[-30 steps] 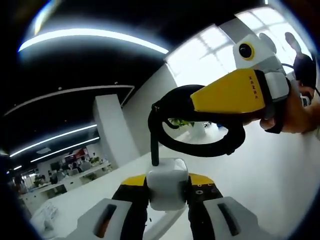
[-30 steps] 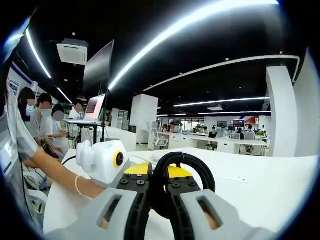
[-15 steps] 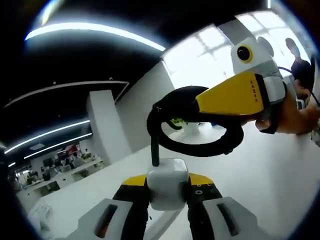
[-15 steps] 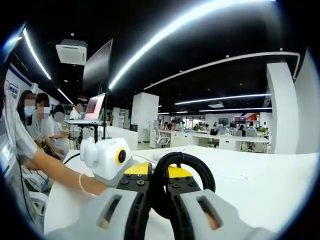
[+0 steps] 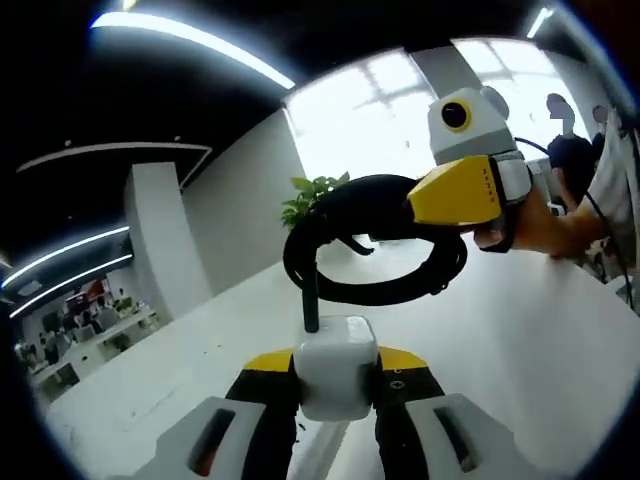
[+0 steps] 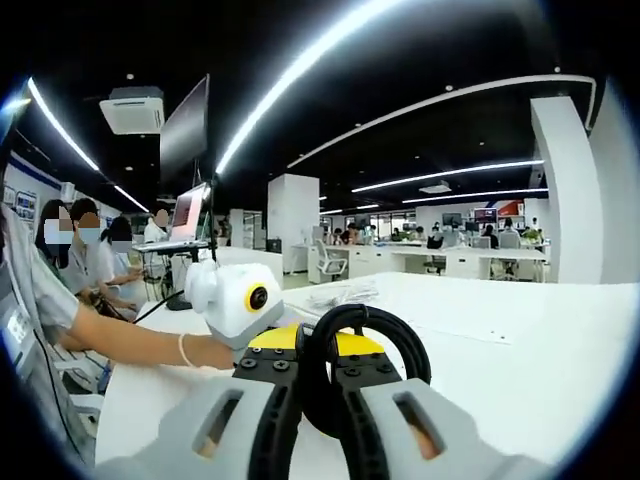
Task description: Straighten the power strip on the desk, plug the charger into it
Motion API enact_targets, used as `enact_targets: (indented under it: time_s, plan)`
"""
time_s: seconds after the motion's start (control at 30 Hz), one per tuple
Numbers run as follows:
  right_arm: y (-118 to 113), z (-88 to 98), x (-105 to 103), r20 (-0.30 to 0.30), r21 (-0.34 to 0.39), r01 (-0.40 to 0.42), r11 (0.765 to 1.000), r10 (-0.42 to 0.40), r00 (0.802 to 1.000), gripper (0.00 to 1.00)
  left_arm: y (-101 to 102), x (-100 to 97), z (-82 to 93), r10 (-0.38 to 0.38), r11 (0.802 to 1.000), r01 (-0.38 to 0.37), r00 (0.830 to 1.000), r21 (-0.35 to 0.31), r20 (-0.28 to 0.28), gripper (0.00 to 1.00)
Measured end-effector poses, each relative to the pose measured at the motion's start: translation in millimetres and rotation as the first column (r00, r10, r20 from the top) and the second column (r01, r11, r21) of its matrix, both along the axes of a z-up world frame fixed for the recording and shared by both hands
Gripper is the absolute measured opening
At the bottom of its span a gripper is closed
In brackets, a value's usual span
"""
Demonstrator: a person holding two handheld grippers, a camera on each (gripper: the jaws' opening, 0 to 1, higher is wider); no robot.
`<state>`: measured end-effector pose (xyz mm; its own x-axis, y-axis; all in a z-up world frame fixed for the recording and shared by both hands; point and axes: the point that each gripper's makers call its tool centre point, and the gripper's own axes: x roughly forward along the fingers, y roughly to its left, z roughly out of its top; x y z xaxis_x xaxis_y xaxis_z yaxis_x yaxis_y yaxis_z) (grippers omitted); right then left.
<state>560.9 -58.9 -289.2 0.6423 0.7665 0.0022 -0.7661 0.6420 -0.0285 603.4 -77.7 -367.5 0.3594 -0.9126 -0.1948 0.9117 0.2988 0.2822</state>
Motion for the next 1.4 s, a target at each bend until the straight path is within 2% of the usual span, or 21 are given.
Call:
enact_targets:
  time_s: [0.1,0.2,0.37,0.67,1.03,1.17,1.4]
  plan:
    - [1,-0.1,5,-0.027,0.003,-0.009,1.0,0.009,1.0,0.1,3,4.8,-0.9,-0.016,0.999,0.016,1.0,0.027,0.002,0.28]
    - [3,2.2,9,-0.066,0.028,-0.013,1.0,0.014,0.998,0.1,3,8.7,0.2,-0.057,0.998,0.057,0.998,0.009,-0.028,0.28]
    - [7,3.8,18,-0.085,0.04,0.001,0.999,0.003,0.996,0.1,4,19.3,1.9,-0.089,0.996,0.09,0.995,0.002,-0.048,0.28]
    - [13,4.2,26,-0.107,0.029,0.01,1.0,-0.007,0.994,0.1,5,24.7,1.3,-0.17,0.985,0.171,0.981,0.0,-0.097,0.28]
    - [20,-1.1,35,-0.134,0.015,0.016,1.0,-0.014,0.991,0.1,11,25.7,-6.1,-0.263,0.963,0.269,0.951,0.017,-0.165,0.28]
    - [21,-4.2,38,-0.141,0.009,0.024,1.0,-0.022,0.99,0.1,12,27.4,-9.9,-0.281,0.957,0.288,0.944,0.021,-0.172,0.27]
    - [22,-4.3,42,-0.138,-0.001,0.028,1.0,-0.027,0.99,0.1,11,30.4,-8.5,-0.29,0.956,0.295,0.943,0.004,-0.161,0.28]
